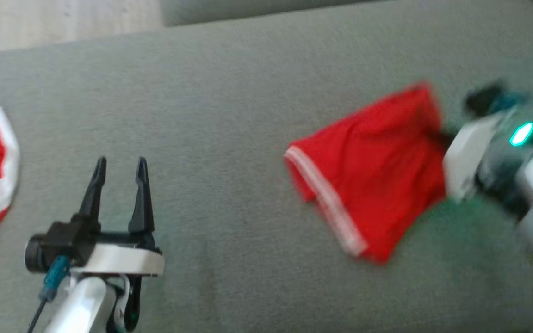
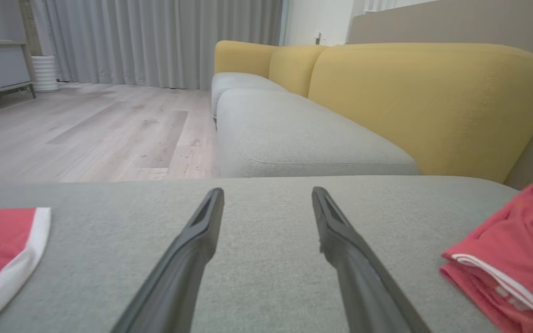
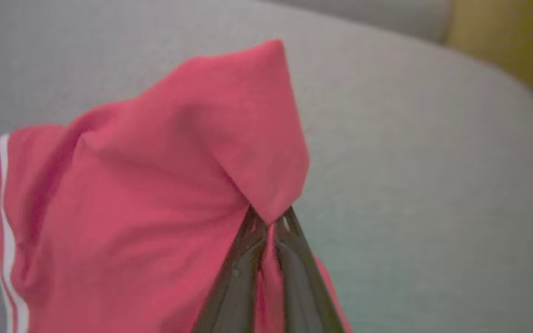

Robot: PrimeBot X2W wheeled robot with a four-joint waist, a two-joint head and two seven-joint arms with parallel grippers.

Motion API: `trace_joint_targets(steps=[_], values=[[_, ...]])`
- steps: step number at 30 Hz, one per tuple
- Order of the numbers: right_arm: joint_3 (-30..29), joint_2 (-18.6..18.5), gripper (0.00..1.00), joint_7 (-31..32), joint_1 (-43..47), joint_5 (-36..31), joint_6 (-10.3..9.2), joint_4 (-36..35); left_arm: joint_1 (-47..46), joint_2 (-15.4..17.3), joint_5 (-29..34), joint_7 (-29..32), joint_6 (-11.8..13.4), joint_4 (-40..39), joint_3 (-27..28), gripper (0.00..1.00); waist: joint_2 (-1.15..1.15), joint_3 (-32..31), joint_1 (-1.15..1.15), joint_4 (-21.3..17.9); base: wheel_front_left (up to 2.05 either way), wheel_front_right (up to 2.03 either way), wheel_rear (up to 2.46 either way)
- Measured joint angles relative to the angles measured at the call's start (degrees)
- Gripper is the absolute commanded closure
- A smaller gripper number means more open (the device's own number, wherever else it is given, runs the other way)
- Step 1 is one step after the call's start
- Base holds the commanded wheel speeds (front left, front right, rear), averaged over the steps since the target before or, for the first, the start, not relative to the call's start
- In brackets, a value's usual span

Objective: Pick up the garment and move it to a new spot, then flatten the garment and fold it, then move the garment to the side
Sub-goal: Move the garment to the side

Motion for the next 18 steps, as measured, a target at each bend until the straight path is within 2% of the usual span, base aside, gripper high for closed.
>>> trace_joint_targets(steps=[4, 7, 13, 18], values=[[0.16, -4.89, 1.0, -2.24, -8.64, -0.13, 0.0, 1.62, -2.68, 0.38, 1.0, -0.01, -0.12, -0.98, -0.08, 0.0, 0.0, 2.86, 0.0, -2.63, 0.0, 0.0, 0.0], [2.63, -7.86, 1.0, -3.74, -12.49, -1.48, 0.0, 4.06, -5.12, 0.74, 1.48, 0.04, -0.54, -1.56, -0.18, 0.0, 0.0, 5.0, 0.0, -5.06, 0.0, 0.0, 0.0], [2.76, -9.46, 1.0, -7.72, -17.4, -1.78, 0.0, 10.59, -8.54, 0.93, 2.37, 0.81, -1.62, -1.43, -0.76, 0.0, 0.0, 8.69, 0.0, -8.96, 0.0, 0.0, 0.0], [1.42, -10.9, 1.0, -13.45, -21.11, -3.76, 0.0, 16.58, -11.24, 1.27, 2.92, 1.4, -2.1, -1.25, -1.14, 0.0, 0.0, 12.24, 0.0, -11.5, 0.0, 0.0, 0.0]])
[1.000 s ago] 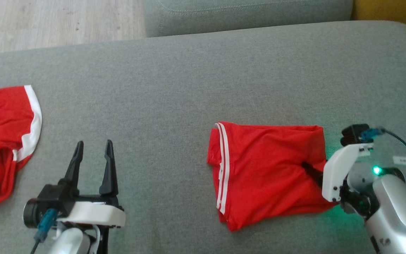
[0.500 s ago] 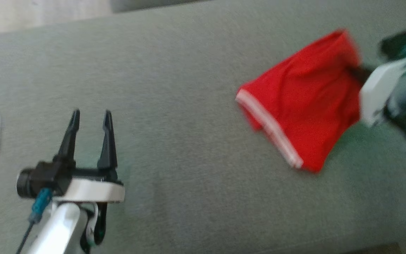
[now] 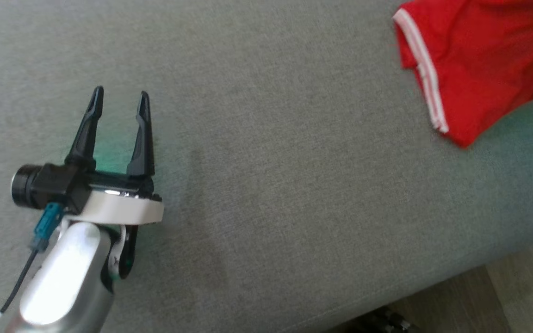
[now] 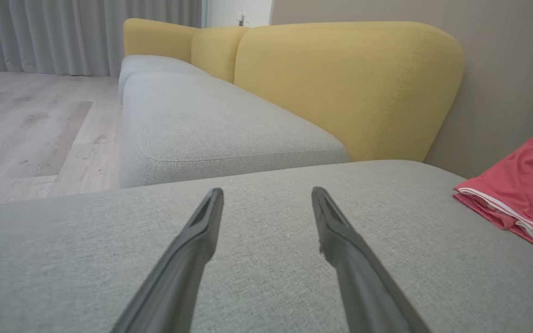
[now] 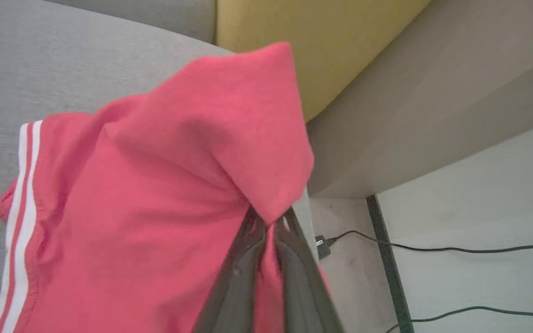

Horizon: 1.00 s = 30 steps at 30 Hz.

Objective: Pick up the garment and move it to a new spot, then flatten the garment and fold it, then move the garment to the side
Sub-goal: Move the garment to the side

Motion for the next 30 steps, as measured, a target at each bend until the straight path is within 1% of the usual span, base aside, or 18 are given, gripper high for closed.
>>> trace_joint_targets(steps=[2, 5, 6, 7, 11, 15, 19, 22, 26, 30], values=[[-1.27, -0.03, 1.0, -3.34, -1.16, -1.14, 0.0, 3.36, -1.04, 0.3, 0.48, 0.23, -0.27, -0.04, -0.73, 0.0, 0.0, 1.67, 0.01, -0.65, 0.0, 0.0, 0.0], [-2.55, -0.03, 1.0, -6.08, -1.9, -1.91, 0.0, 6.8, -1.16, 0.46, 0.57, 0.44, -0.43, -0.03, -1.13, 0.0, 0.0, 2.5, 0.01, -0.31, 0.0, 0.0, 0.0], [-3.04, 0.0, 0.67, -6.94, -1.95, -2.2, 0.0, 7.69, -1.17, 0.54, 0.57, 0.45, -0.43, -0.04, -1.11, 0.0, 0.0, 2.61, 0.0, -0.06, 0.0, 0.0, 0.0], [-3.31, 0.04, 0.0, -7.84, -1.98, -2.85, 0.0, 8.44, -1.18, 0.76, 0.57, 0.49, -0.43, -0.04, -1.11, 0.0, 0.0, 2.7, -0.01, 0.21, 0.0, 0.0, 0.0], [-3.81, 0.34, 0.0, -11.78, -2.36, -5.67, 0.0, 10.78, -1.16, 1.04, 0.54, 0.36, -0.4, 0.07, -1.09, 0.0, 0.0, 2.3, 0.0, 1.25, 0.0, 0.0, 0.0], [-4.55, 0.74, 0.0, -15.4, -3.05, -6.89, 0.0, 12.05, -0.85, 0.0, 0.03, -0.46, -0.4, 1.33, -1.01, 0.0, 0.0, 0.28, 0.0, 2.45, 0.0, 0.0, 0.0], [-4.12, 3.77, 0.0, -18.96, -1.41, -5.22, 0.0, 11.52, 1.55, -1.68, -0.71, -1.45, -0.43, 3.39, -0.81, 0.0, 0.0, -3.3, -0.01, 3.96, 0.0, 0.0, 0.0], [-5.13, 7.02, 0.0, -22.95, 3.47, -2.44, 0.0, 8.96, 5.11, -2.76, -1.6, -1.93, -0.42, 5.03, -0.15, 0.0, 0.0, -6.78, -0.01, 5.35, 0.0, 0.0, 0.0], [-6.56, 11.02, 0.0, -26.85, 13.07, 0.62, 0.0, 3.89, 11.12, -3.09, -2.19, -1.96, 0.1, 5.5, 1.7, 0.0, 0.0, -11.84, -0.02, 7.39, 0.0, 0.0, 0.0], [-10.17, 13.69, 0.0, -29.52, 23.08, 1.54, 0.0, -2.15, 15.9, -3.83, -2.16, -1.97, 0.14, 4.87, 3.02, 0.0, 0.0, -16.56, -0.03, 9.79, 0.0, 0.0, 0.0]])
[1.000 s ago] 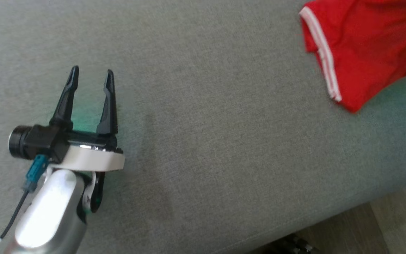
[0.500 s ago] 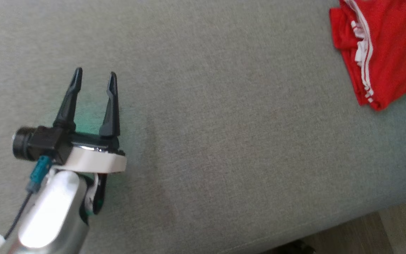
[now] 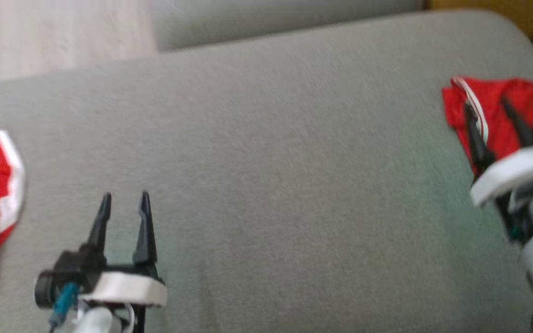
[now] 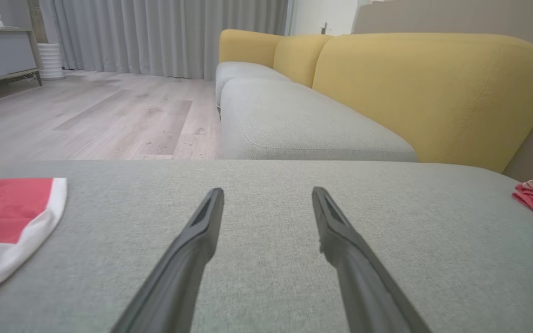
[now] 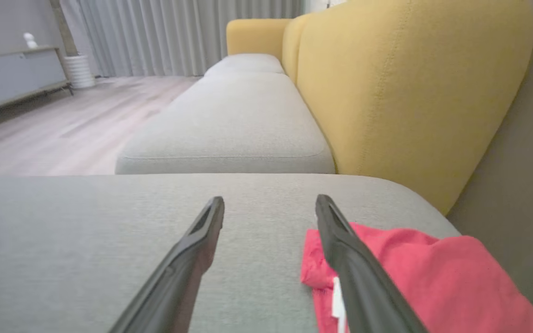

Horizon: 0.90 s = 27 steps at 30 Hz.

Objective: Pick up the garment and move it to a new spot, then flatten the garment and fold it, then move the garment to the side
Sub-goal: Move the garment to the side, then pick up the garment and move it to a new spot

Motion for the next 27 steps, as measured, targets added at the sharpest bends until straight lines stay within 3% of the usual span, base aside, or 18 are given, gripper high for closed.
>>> trace_joint_targets(steps=[6, 12, 19, 27], values=[[-6.09, 3.53, 0.0, -0.24, 12.23, -4.22, 0.0, -8.42, 3.65, -0.48, 0.07, 0.0, -0.07, -0.46, 0.32, 0.0, 0.0, -4.9, 0.0, 3.21, 0.0, 0.0, 0.0], [-11.22, 8.73, 0.0, 4.59, 22.57, -9.57, 0.0, -18.74, 6.33, -0.97, 0.14, 0.01, 0.46, -1.27, 1.66, 0.0, 0.0, -7.99, 0.01, 5.67, 0.0, 0.0, 0.0], [-14.43, 11.35, 0.0, 8.87, 26.91, -12.0, 0.0, -26.35, 6.62, -0.99, 0.14, 0.0, 0.94, -1.2, 2.67, 0.0, 0.0, -7.61, 0.03, 5.17, 0.0, 0.0, 0.0], [-15.41, 11.99, 0.0, 11.17, 28.36, -12.44, 0.0, -29.89, 6.59, -1.1, 0.37, 0.0, 0.91, -0.78, 2.82, 0.0, 0.0, -7.1, 0.03, 5.23, 0.0, 0.0, 0.0]])
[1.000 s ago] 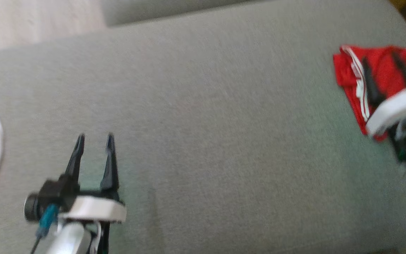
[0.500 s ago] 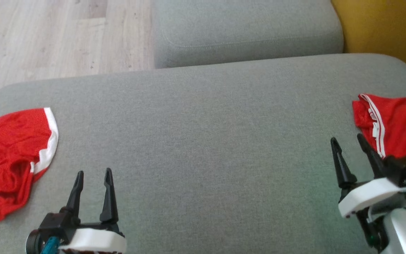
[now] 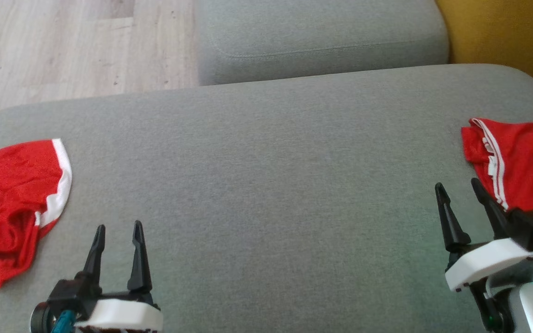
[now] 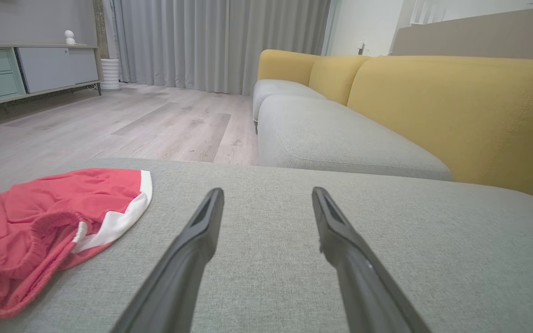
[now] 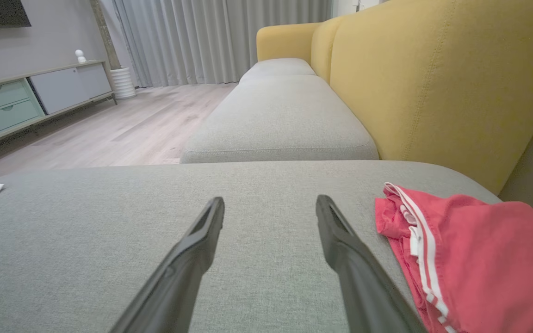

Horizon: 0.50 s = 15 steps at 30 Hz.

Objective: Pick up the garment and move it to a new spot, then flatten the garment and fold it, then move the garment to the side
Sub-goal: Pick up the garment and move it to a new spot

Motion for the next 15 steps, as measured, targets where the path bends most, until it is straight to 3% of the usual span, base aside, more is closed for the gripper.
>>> trace_joint_targets(steps=[6, 15], values=[[-0.25, 1.0, 0.0, 0.46, 1.38, -0.01, 0.0, -1.3, -0.94, -0.15, 0.37, 0.0, -0.55, -0.58, -0.36, 0.0, 0.0, 0.15, 0.0, 2.94, 0.0, 0.0, 0.0], [-0.14, 1.45, 0.0, 0.51, 2.32, 0.0, 0.0, -1.67, -1.24, 0.68, 1.34, 0.02, -0.29, -3.11, -0.42, 0.0, 0.0, 0.6, 0.0, 11.93, 0.0, 0.0, 0.0]])
